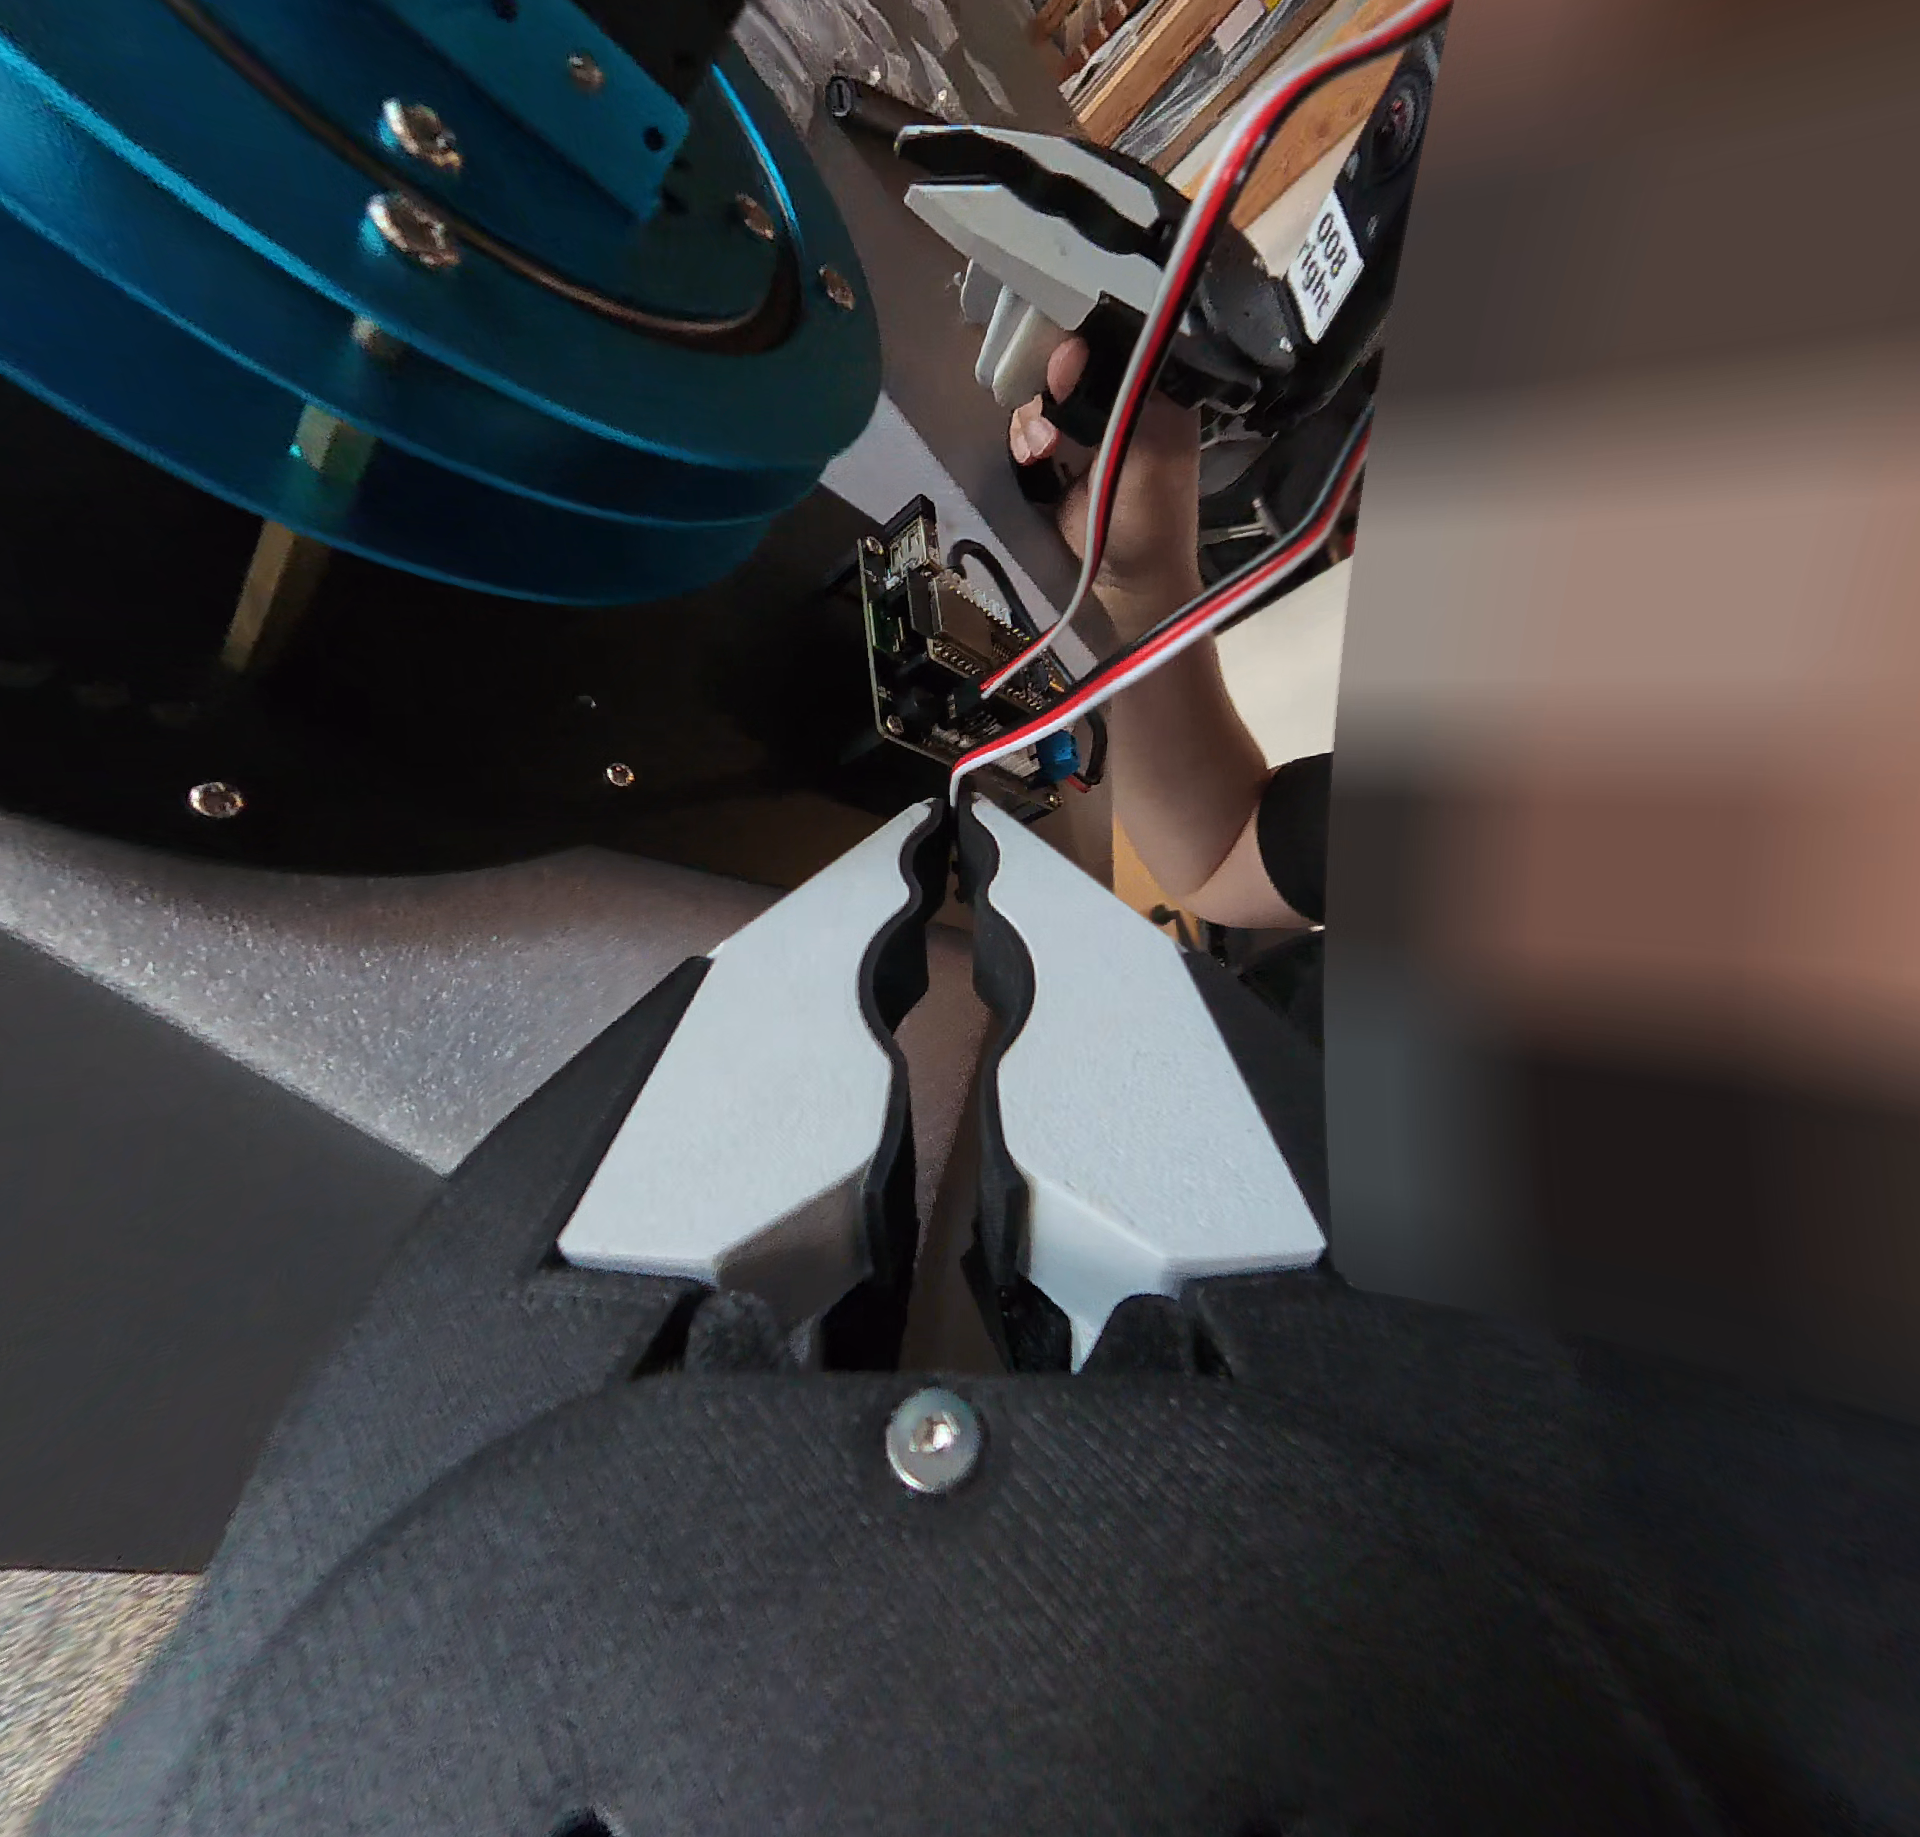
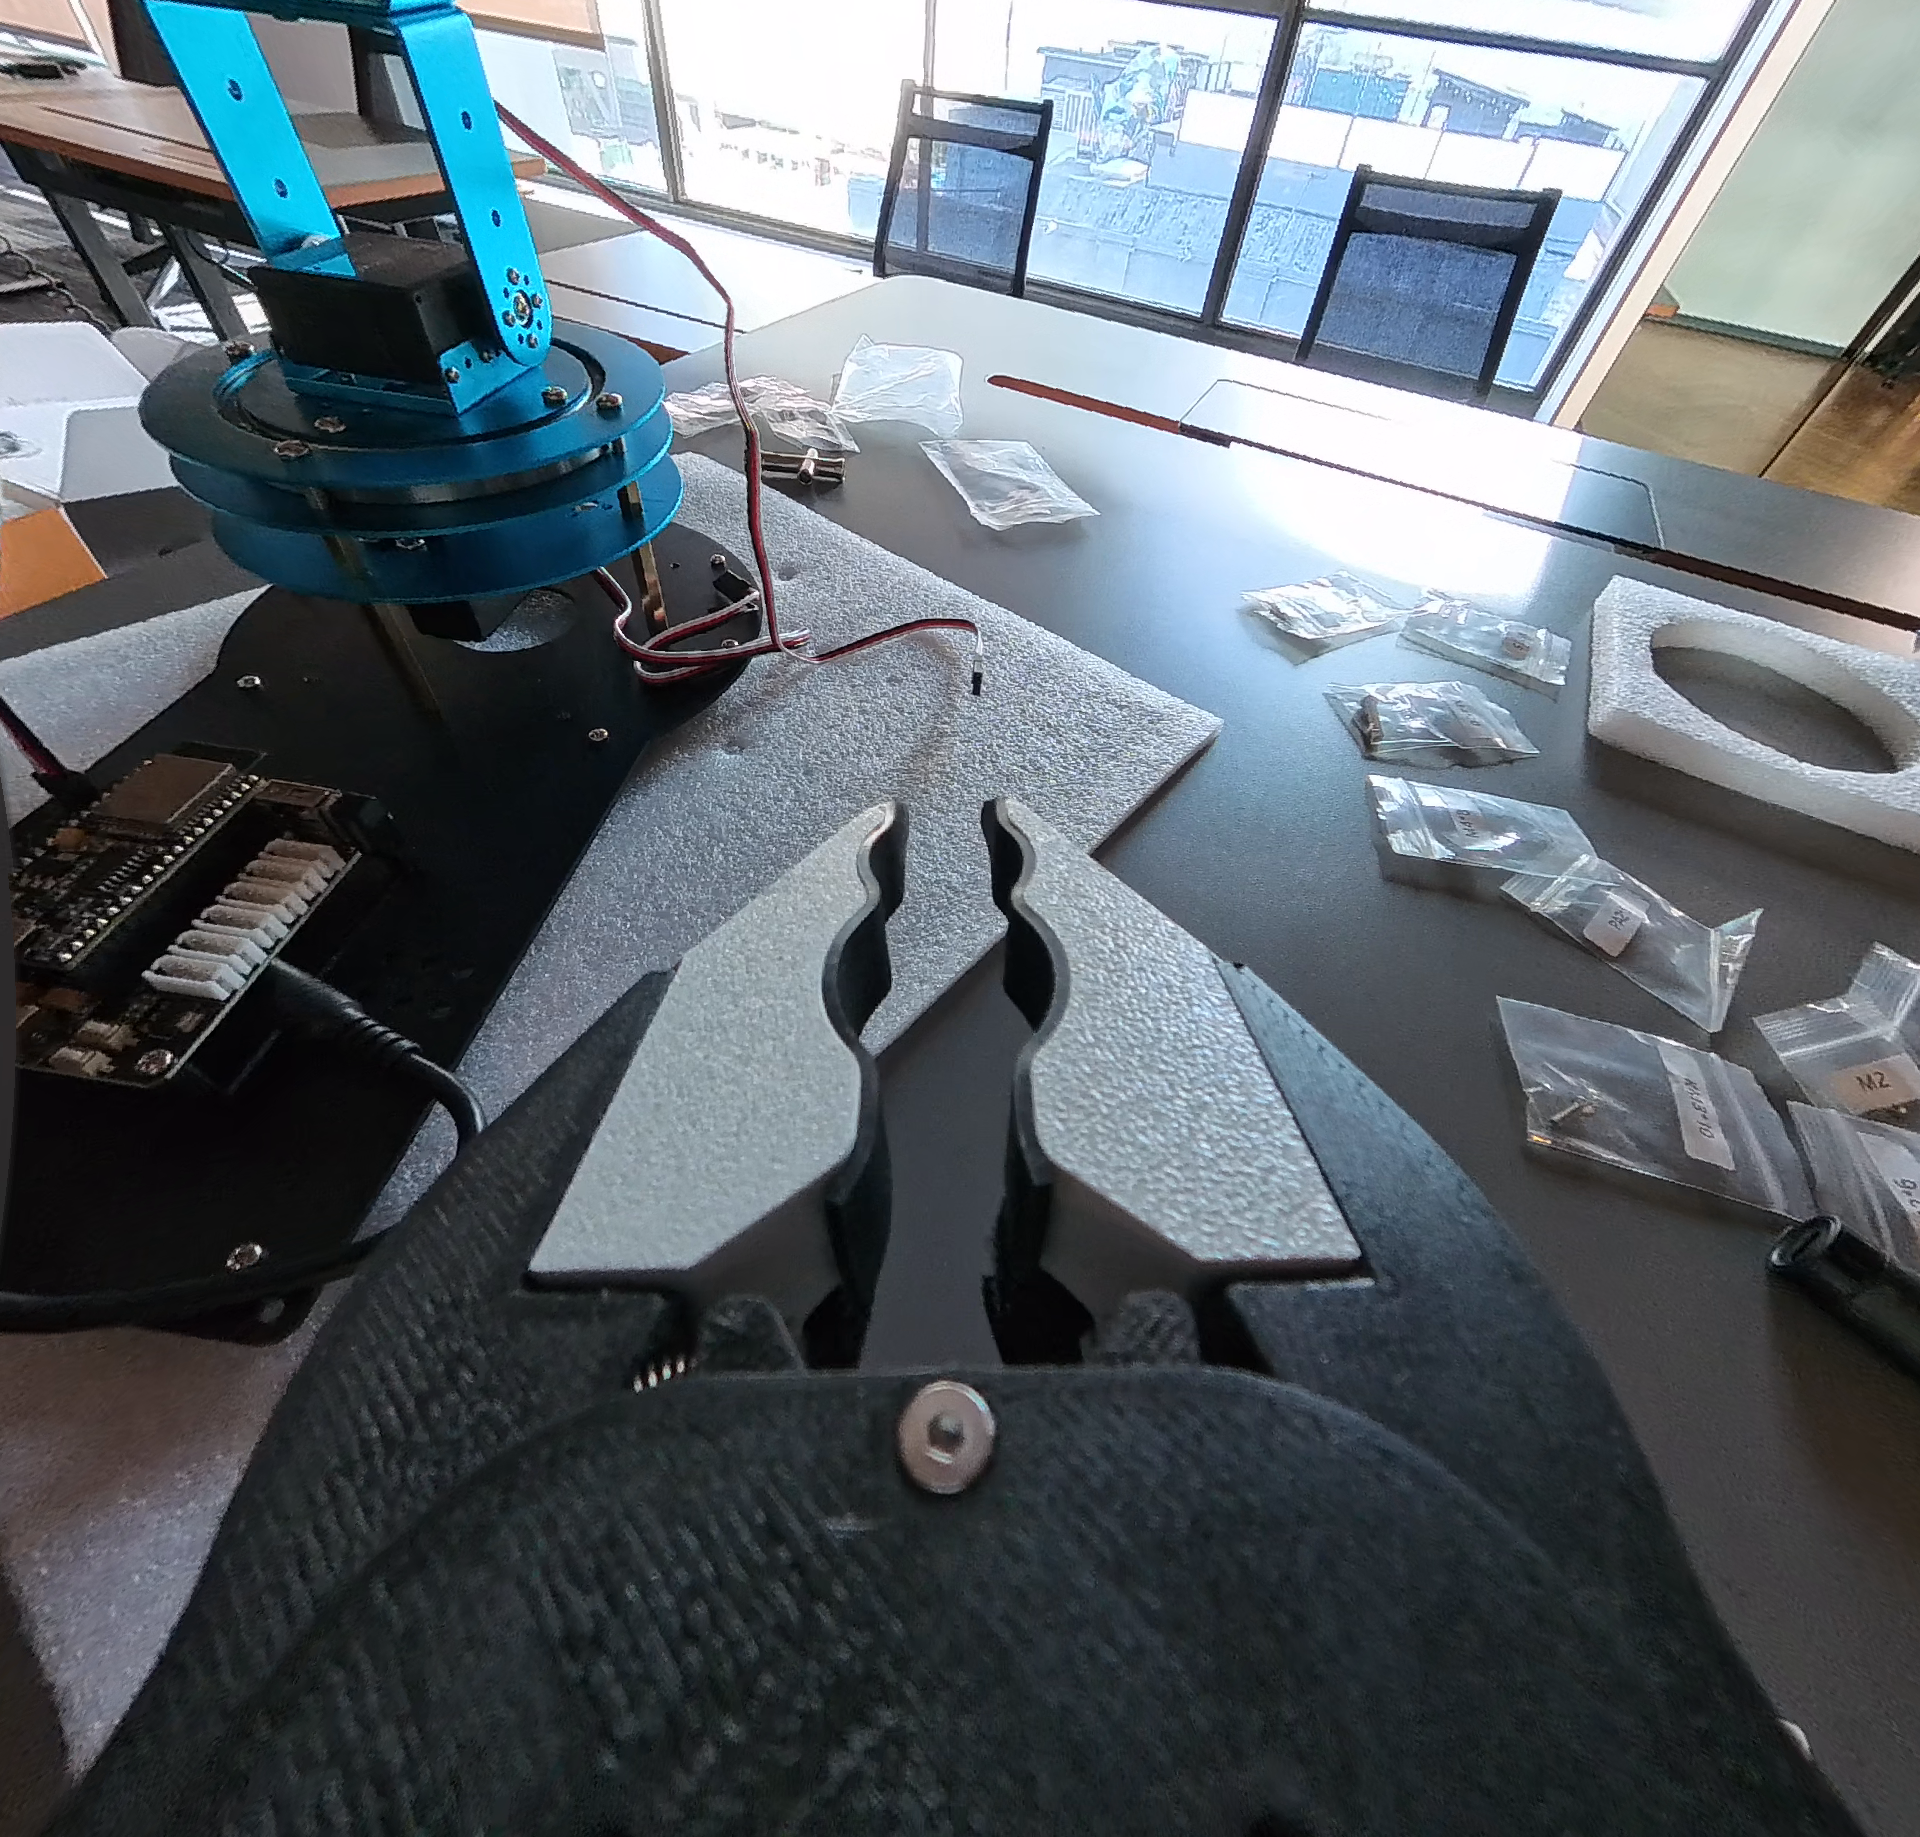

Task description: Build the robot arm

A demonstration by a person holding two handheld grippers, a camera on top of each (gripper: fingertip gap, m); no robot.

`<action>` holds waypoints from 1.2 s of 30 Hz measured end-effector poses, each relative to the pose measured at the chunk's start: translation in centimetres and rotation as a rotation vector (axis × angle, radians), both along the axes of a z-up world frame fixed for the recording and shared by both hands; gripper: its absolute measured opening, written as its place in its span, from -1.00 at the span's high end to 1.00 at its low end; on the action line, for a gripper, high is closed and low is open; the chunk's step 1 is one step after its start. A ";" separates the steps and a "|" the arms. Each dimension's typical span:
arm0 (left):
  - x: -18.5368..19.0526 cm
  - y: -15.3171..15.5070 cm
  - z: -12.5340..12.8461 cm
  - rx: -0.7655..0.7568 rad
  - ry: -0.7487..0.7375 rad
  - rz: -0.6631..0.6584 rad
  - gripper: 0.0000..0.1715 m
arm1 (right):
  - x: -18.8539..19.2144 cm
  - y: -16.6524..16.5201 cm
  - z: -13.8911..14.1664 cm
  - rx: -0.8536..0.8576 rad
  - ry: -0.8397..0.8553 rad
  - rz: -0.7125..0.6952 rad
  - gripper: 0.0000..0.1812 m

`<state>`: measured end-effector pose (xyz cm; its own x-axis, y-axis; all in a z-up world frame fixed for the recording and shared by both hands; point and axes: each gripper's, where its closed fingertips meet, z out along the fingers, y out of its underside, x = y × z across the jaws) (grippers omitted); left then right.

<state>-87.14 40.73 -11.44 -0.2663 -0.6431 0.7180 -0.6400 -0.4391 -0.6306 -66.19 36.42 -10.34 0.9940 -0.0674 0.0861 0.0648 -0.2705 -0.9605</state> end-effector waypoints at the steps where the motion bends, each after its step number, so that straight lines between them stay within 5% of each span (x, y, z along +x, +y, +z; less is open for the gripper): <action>1: 0.0 -0.1 -0.1 0.022 -0.001 -0.001 1.00 | 0.0 0.0 0.0 -0.001 -0.002 -0.001 0.83; 28: 0.6 -0.1 -0.2 0.005 -0.023 0.012 1.00 | 0.0 0.0 -0.1 -0.009 -0.001 0.000 0.83; 36: 0.8 -0.6 -0.1 0.119 -0.073 0.038 1.00 | 0.0 -0.1 0.0 0.000 -0.005 -0.004 0.83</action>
<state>-86.36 40.18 -11.50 -0.2890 -0.7332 0.6156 -0.5748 -0.3813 -0.7240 -66.19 36.36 -10.34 0.9932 -0.0716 0.0915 0.0689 -0.2707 -0.9602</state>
